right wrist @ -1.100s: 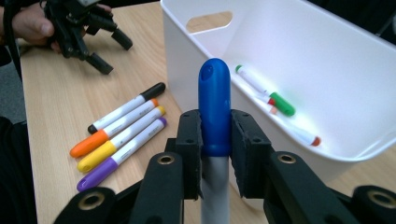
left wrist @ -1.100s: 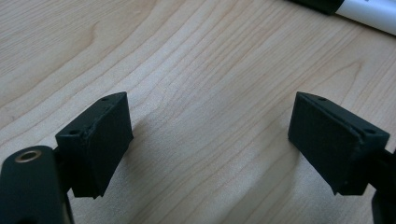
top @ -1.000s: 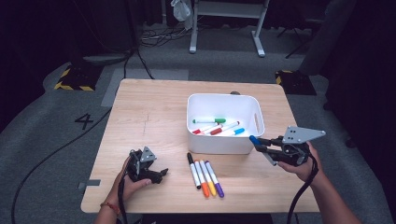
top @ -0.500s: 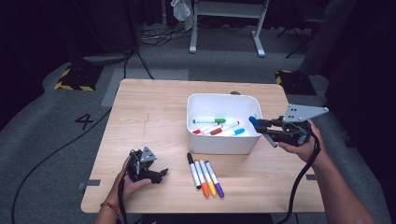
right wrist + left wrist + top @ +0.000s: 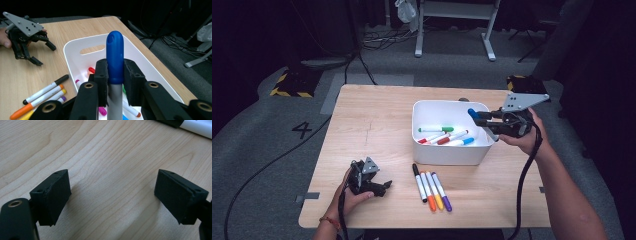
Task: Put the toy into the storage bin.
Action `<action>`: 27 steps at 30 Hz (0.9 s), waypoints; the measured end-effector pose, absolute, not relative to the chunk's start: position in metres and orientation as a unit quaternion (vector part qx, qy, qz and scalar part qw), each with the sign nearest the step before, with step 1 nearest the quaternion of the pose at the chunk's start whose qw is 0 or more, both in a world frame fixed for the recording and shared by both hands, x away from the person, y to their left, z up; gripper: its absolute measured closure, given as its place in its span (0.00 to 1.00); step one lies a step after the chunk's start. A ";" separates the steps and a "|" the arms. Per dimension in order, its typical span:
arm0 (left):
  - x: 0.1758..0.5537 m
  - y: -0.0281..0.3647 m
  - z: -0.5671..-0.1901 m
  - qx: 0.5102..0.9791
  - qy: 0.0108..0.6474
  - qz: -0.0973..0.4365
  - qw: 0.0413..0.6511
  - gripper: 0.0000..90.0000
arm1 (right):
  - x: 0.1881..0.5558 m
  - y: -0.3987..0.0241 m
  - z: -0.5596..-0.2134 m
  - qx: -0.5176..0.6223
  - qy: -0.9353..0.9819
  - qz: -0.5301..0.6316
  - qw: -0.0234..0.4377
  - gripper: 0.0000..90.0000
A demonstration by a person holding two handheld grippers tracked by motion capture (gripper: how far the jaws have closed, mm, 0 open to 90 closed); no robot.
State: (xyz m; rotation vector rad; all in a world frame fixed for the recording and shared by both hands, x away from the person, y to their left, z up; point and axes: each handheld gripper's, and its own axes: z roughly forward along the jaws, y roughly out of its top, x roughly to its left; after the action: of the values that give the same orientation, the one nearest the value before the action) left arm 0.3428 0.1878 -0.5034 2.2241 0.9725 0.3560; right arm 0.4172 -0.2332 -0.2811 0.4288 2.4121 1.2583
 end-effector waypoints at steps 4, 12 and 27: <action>0.343 0.188 -0.503 0.853 0.373 0.137 0.337 0.15 | 0.428 -0.225 -0.286 0.155 0.863 0.444 0.185 0.83; 0.343 0.188 -0.503 0.853 0.373 0.137 0.337 0.15 | 0.444 -0.209 -0.304 0.157 0.878 0.419 0.171 0.83; 0.343 0.188 -0.503 0.853 0.373 0.137 0.338 0.15 | 0.447 -0.183 -0.351 0.125 0.927 0.332 0.119 0.83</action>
State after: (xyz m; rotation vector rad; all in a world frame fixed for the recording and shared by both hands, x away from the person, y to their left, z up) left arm 0.3428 0.1878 -0.5034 2.2235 0.9728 0.3557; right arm 0.4471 -0.1826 -0.3505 0.3663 2.7109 0.9708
